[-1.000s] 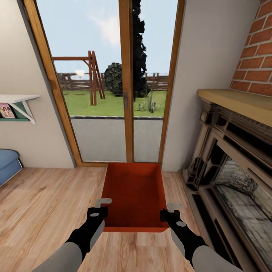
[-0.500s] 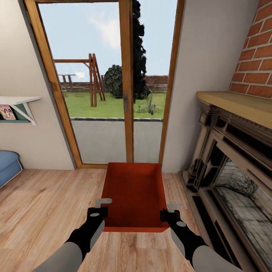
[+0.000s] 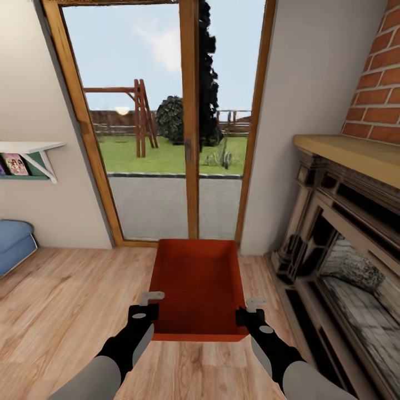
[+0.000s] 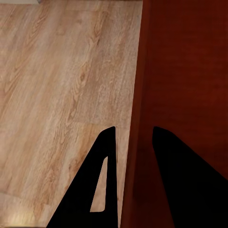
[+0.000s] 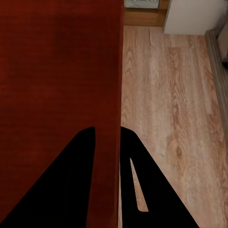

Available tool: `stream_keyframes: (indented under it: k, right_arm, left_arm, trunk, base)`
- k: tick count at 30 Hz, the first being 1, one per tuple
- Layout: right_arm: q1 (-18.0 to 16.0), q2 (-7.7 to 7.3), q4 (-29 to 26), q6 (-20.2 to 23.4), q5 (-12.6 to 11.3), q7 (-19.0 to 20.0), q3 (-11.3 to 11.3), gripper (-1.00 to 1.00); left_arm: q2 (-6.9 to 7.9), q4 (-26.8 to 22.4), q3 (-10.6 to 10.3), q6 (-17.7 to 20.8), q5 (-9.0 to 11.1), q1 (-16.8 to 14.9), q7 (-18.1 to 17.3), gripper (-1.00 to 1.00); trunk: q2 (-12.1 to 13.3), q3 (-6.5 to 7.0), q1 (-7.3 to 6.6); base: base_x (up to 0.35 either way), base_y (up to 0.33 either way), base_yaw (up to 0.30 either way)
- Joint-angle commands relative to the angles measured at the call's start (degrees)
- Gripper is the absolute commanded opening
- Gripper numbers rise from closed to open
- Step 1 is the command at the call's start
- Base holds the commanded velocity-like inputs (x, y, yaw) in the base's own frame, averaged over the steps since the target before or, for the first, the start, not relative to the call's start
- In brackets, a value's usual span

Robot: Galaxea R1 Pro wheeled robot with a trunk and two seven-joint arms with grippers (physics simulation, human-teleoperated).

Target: Move the two storage containers from the living room to the garage. In the garage, place one container on the floor and stack the other container on top of it (either order is fine).

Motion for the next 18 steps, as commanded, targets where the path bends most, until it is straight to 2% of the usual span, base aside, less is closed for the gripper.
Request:
stream_keyframes:
  k: [1,18]
  right_arm:
    - [-0.07,-0.05,-0.06,-0.16,0.06,-0.48,-0.52,-1.0]
    - [-0.07,0.15,0.02,0.27,0.03,-0.57,-0.52,-1.0]
  left_arm:
    - [0.08,-0.1,0.08,0.51,-0.32,-0.02,0.78,-1.0]
    - [0.12,-0.01,0.08,0.49,-0.24,-0.04,0.69,-1.0]
  trunk:
    - [-0.13,-0.09,0.03]
    - [-0.13,0.76,0.03]
  base:
    - [0.0,0.0,0.255]
    - [0.0,0.0,0.279]
